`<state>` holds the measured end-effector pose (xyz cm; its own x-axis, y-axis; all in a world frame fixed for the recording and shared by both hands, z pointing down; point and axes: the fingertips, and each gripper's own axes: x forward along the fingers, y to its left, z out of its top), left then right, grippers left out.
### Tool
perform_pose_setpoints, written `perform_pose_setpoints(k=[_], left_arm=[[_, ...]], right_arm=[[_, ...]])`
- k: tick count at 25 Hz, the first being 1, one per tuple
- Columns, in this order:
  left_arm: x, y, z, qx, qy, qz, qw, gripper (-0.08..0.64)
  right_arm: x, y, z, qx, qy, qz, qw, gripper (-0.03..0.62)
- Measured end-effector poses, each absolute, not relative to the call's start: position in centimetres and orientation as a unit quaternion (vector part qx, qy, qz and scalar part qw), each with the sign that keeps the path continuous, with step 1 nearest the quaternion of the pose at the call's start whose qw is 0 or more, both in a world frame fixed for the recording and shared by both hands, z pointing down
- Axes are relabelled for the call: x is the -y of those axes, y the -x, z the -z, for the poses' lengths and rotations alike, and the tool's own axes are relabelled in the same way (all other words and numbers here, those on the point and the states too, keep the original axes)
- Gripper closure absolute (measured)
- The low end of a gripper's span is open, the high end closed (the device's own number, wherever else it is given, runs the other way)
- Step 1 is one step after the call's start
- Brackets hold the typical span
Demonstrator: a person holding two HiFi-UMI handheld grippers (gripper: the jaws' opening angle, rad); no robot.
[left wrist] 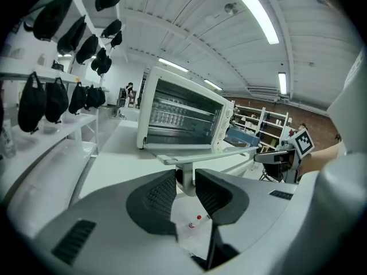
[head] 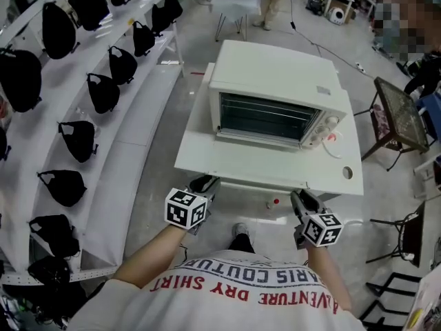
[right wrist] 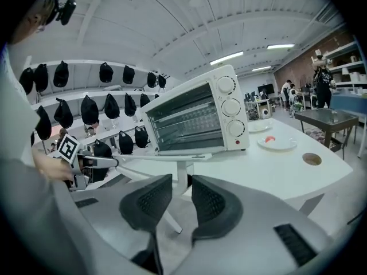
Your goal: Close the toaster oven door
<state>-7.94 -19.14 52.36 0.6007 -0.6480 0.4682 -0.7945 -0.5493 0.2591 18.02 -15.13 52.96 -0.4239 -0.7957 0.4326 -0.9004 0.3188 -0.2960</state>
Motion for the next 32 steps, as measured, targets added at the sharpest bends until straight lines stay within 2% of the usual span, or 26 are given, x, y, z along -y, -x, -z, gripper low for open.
perform_pose_setpoints(k=[32], left_arm=[[25.9,7.2,-41.5,0.458,-0.867,-0.077,0.179,0.442]], right_arm=[[21.5,-19.2,-42.3,0.822,-0.529,-0.207,0.021,0.477]])
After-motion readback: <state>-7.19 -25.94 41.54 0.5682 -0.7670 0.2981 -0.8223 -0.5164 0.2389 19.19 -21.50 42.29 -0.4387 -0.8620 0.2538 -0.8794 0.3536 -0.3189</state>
